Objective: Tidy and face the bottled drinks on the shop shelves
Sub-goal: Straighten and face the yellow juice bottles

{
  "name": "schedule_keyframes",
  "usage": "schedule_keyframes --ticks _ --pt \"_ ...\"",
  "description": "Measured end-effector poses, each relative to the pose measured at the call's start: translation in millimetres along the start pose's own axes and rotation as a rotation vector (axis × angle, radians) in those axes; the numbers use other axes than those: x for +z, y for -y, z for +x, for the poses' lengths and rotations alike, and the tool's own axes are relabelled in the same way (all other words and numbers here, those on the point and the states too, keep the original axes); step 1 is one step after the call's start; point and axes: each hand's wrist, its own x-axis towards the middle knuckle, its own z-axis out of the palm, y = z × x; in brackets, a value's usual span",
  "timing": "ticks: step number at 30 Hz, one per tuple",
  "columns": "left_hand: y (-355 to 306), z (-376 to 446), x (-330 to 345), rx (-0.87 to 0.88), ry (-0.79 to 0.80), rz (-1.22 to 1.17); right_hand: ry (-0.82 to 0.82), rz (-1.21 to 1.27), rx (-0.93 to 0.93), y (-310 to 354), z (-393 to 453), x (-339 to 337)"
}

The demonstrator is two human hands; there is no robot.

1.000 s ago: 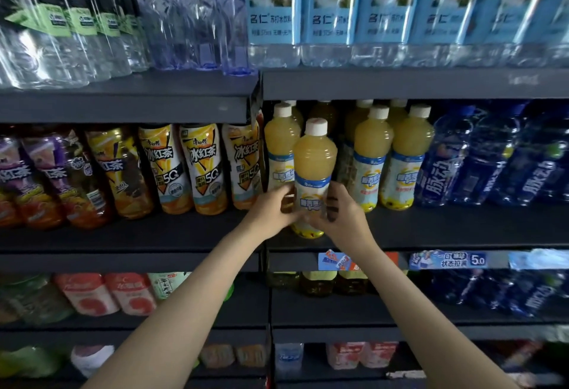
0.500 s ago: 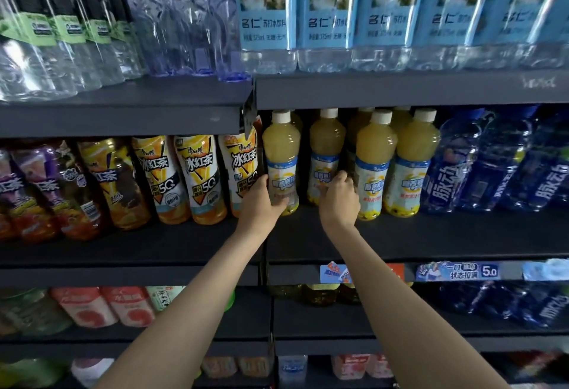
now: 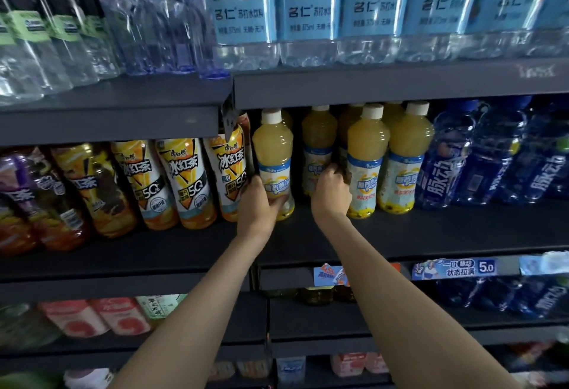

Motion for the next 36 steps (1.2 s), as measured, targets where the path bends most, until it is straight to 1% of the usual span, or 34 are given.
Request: schedule_keyframes --ticks 4,6,7,8,10,11,12,13,14,15,16,18,19,21,23,24,25,26,27,29,31,33,34,35,36 --pt "4 -11 -7 0.059 0.02 -0.047 0.02 0.092 0.001 -7 -8 -2" --pt "9 -16 -11 0.093 0.043 -0.086 -0.042 0.232 -0.111 -14 -19 -4" --pt "11 -20 -14 0.104 0.056 -0.107 -0.067 0.368 -0.171 -16 -26 -5" --pt "12 -24 -17 0.119 0.062 -0.143 -0.038 0.553 -0.202 -17 -33 -8" --pt "14 -35 -22 0.142 0.071 -0.286 0.139 0.902 -0.215 -12 -46 -16" --pt "13 -41 -24 0.139 0.09 -0.359 0.236 1.008 -0.216 -9 -50 -19" --pt "13 -46 -27 0.125 0.128 -0.398 0.3 1.027 -0.226 -6 -53 -22" --pt "13 -50 -29 0.1 0.191 -0.396 0.324 0.971 -0.249 -2 -55 -23" --pt "12 -54 -30 0.069 0.262 -0.364 0.313 0.879 -0.278 2 -58 -22" --pt "13 -57 -30 0.043 0.315 -0.329 0.264 0.781 -0.296 5 -60 -20" --pt "12 -60 -31 0.031 0.333 -0.301 0.207 0.727 -0.285 8 -62 -20" --pt "13 -64 -37 0.008 0.321 -0.277 0.15 0.734 -0.247 9 -64 -24" --pt "14 -65 -41 -0.007 0.338 -0.281 0.164 0.776 -0.227 7 -66 -26" --pt "16 -68 -54 -0.047 0.434 -0.362 0.227 0.938 -0.163 4 -73 -37" --pt "15 -75 -67 -0.154 0.521 -0.602 0.305 1.151 -0.076 2 -82 -51" --pt "13 -78 -72 -0.205 0.532 -0.733 0.34 1.235 -0.034 2 -87 -58" --pt "10 -80 -74 -0.223 0.513 -0.803 0.366 1.294 0.009 1 -91 -65" --pt "5 -82 -77 -0.201 0.459 -0.786 0.377 1.306 0.044 0 -94 -71" --pt "0 -83 -80 -0.15 0.375 -0.705 0.375 1.29 0.086 0 -97 -76" --pt "-9 -84 -84 0.029 0.165 -0.51 0.372 1.282 0.189 -1 -104 -82" --pt "-17 -86 -89 0.25 0.042 -0.287 0.429 1.403 0.322 -3 -110 -85" --pt "-22 -90 -95 0.49 0.011 -0.03 0.524 1.532 0.414 -3 -117 -89" --pt "-24 -92 -98 0.577 0.018 0.019 0.541 1.541 0.428 -3 -119 -90" --pt "-24 -94 -100 0.618 0.041 0.006 0.531 1.559 0.438 -3 -120 -92" --pt "-24 -95 -103 0.601 0.074 -0.067 0.49 1.574 0.429 -4 -121 -93"
